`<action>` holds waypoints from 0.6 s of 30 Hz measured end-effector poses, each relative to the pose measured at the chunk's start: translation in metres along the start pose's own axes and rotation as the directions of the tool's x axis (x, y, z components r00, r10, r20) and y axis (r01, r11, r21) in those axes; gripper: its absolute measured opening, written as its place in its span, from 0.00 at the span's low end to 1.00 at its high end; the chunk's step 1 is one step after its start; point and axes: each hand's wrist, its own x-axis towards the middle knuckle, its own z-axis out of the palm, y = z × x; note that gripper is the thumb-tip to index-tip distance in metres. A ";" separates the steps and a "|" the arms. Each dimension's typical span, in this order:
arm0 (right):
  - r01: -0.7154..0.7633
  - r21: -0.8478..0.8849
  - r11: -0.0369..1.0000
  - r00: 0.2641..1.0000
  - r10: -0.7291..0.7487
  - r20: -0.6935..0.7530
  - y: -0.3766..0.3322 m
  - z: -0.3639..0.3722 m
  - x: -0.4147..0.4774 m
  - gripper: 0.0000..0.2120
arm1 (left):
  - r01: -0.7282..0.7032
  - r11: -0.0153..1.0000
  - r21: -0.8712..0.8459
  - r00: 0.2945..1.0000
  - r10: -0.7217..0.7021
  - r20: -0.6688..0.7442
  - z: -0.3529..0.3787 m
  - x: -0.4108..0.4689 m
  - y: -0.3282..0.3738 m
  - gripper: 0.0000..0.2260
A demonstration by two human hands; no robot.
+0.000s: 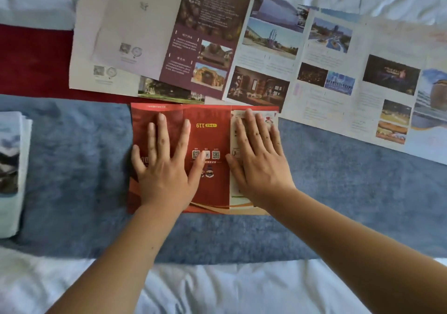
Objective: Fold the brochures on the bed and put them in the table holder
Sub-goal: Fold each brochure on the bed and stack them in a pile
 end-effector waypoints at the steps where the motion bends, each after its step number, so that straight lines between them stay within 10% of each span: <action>1: -0.007 -0.007 1.000 1.000 0.007 -0.002 -0.005 0.003 -0.002 0.34 | -0.005 1.000 0.004 1.000 0.006 -0.009 0.000 -0.003 -0.009 0.32; 12: -0.170 -0.146 0.975 0.982 0.179 0.053 -0.059 0.000 -0.031 0.26 | -0.112 0.992 0.054 0.991 0.116 -0.066 -0.014 0.022 -0.030 0.31; 18: 0.010 -0.194 0.981 0.997 -0.024 -0.074 -0.085 -0.020 -0.034 0.15 | -0.145 0.984 0.099 0.986 0.152 -0.069 -0.033 0.050 -0.019 0.29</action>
